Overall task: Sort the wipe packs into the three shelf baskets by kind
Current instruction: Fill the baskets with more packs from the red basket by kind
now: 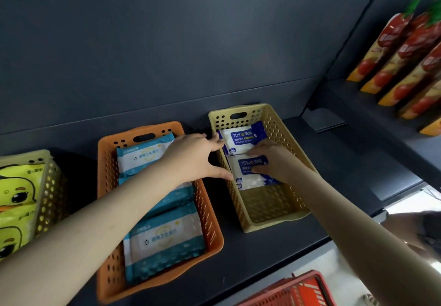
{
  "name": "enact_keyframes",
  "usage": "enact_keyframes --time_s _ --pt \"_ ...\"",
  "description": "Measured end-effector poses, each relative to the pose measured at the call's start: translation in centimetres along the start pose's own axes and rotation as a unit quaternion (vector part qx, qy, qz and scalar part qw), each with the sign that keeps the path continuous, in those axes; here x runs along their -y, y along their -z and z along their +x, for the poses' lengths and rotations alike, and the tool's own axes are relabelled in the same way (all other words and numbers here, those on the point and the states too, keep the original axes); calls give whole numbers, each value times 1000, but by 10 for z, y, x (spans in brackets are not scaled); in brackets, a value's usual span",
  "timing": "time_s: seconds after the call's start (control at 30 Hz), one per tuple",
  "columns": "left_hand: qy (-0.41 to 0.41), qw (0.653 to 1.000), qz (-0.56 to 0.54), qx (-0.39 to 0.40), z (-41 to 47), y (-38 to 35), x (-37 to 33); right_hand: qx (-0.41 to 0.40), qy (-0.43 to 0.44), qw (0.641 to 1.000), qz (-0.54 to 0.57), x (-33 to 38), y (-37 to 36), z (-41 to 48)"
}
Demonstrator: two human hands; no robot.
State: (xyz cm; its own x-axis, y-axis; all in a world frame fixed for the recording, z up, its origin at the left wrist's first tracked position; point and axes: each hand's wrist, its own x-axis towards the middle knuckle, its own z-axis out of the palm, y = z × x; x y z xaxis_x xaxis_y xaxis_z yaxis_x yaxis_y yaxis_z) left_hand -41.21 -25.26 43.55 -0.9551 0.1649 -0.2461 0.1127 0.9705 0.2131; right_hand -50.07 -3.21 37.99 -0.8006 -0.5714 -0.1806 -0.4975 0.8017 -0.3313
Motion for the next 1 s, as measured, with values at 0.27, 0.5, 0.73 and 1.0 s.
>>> enact_keyframes --time_s 0.27,0.5,0.73,1.0 --pt "-1 1000 1 -1 -1 -2 1 40 28 999 -2 -2 9 5" --pt "2 1000 -16 1 0 -2 1 46 11 999 1 3 17 40" --pt "4 1000 -9 -8 0 -1 -1 112 43 993 -10 -6 19 23" --pt "10 1000 -15 -5 0 -1 -2 79 44 995 -28 -1 16 -11"
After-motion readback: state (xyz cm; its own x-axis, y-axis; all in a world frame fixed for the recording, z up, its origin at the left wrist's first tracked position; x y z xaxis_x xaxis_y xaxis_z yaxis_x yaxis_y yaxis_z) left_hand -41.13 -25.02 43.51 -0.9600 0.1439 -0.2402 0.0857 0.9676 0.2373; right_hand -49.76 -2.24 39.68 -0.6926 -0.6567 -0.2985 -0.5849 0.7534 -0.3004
